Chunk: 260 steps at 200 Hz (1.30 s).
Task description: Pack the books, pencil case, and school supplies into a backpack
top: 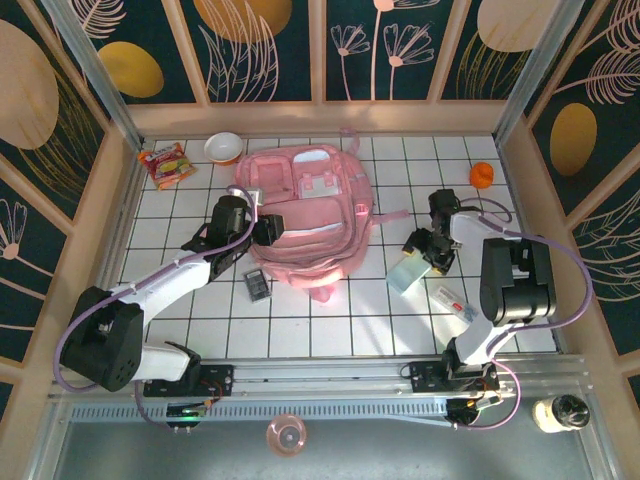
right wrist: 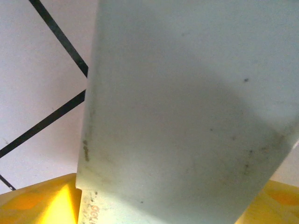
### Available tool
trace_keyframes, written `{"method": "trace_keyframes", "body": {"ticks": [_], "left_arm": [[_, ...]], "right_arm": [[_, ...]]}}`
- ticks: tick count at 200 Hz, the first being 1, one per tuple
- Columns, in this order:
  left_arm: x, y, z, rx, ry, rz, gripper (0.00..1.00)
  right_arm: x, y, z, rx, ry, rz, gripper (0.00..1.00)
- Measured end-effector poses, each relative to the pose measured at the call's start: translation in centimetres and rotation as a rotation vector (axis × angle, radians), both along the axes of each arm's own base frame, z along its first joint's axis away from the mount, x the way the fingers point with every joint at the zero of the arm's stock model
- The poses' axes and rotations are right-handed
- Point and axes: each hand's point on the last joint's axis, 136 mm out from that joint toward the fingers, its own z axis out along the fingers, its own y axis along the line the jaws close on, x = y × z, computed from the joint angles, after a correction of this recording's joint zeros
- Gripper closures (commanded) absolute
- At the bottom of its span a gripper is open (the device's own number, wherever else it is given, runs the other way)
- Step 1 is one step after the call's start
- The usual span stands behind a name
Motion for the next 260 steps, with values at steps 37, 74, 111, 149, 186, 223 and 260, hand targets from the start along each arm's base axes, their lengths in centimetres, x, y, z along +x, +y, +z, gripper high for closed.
{"method": "trace_keyframes", "body": {"ticks": [37,74,111,149,186,223,260], "left_arm": [[0.0,0.1,0.5,0.058,-0.054,-0.043,0.5],[-0.6,0.1,3.5,0.215,-0.245,-0.189,0.47],[-1.5,-1.5,5.4,0.364,-0.396,-0.426,0.46],[-2.8,-4.7,5.7,0.458,-0.518,-0.673,0.39],[-4.2,-7.8,2.3,0.628,-0.56,-0.878,0.31],[-4.0,-8.0,-2.4,0.766,-0.499,-0.966,0.24],[-2.4,-7.6,-4.2,0.827,-0.466,-0.915,0.22]], "right_arm": [[0.1,-0.1,0.1,-0.011,0.023,0.0,0.37],[0.5,0.7,1.0,0.04,-0.101,0.009,0.44],[3.2,2.8,8.0,0.167,-0.466,0.059,0.46],[3.4,4.3,15.5,0.275,-0.8,0.128,0.46],[2.2,4.9,15.9,0.317,-0.854,0.157,0.46],[1.6,5.1,15.7,0.333,-0.852,0.168,0.47],[1.5,5.4,15.8,0.347,-0.862,0.18,0.47]]}}
